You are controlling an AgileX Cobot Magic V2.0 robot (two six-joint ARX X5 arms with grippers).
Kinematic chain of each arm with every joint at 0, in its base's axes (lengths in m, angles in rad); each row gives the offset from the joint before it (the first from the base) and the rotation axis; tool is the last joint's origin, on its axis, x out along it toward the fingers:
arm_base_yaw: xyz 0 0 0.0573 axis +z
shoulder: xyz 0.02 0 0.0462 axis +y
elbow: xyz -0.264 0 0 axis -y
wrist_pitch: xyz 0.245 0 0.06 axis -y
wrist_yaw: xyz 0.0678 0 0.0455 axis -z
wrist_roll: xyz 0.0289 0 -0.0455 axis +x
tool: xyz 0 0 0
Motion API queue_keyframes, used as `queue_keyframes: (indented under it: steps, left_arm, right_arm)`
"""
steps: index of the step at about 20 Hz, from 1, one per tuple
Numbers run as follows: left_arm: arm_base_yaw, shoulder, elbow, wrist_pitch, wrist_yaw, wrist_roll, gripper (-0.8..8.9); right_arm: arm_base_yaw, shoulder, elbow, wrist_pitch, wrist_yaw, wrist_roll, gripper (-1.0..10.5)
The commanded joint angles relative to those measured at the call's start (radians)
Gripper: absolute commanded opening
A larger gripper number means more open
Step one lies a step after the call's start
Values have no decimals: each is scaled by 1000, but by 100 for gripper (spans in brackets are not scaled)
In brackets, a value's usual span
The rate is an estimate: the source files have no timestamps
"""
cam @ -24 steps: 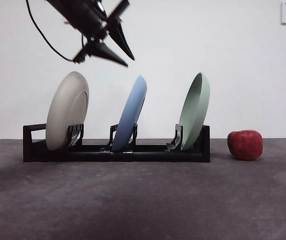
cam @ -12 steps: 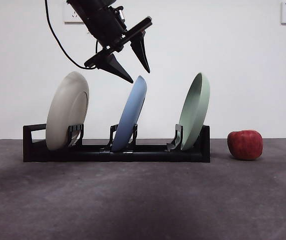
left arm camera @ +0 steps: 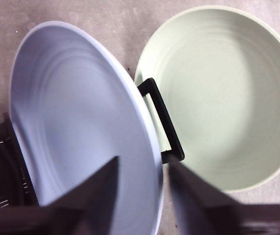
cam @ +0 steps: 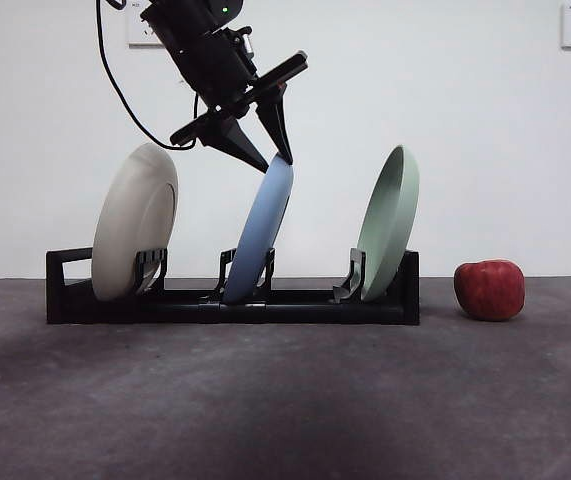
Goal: Take the blue plate from the plate rack,put the plate on the table,take the apple from the table,put the apple in the plate
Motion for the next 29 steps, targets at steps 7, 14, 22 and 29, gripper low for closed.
queue_keyframes:
  steps: [7, 14, 22, 29]
  left_arm:
    - [-9, 15, 3, 11, -3, 14, 17]
    - [-6, 7, 22, -12, 53, 10, 17]
    - [-11, -8, 306, -222, 82, 33, 17]
    - [-87, -8, 623, -478, 172, 142, 17]
  right_arm:
    - [0, 0, 2, -1, 30, -11, 0]
    - [0, 0, 2, -2, 30, -19, 0]
    - [0, 0, 2, -2, 33, -35, 0]
    - [0, 0, 2, -2, 42, -36, 0]
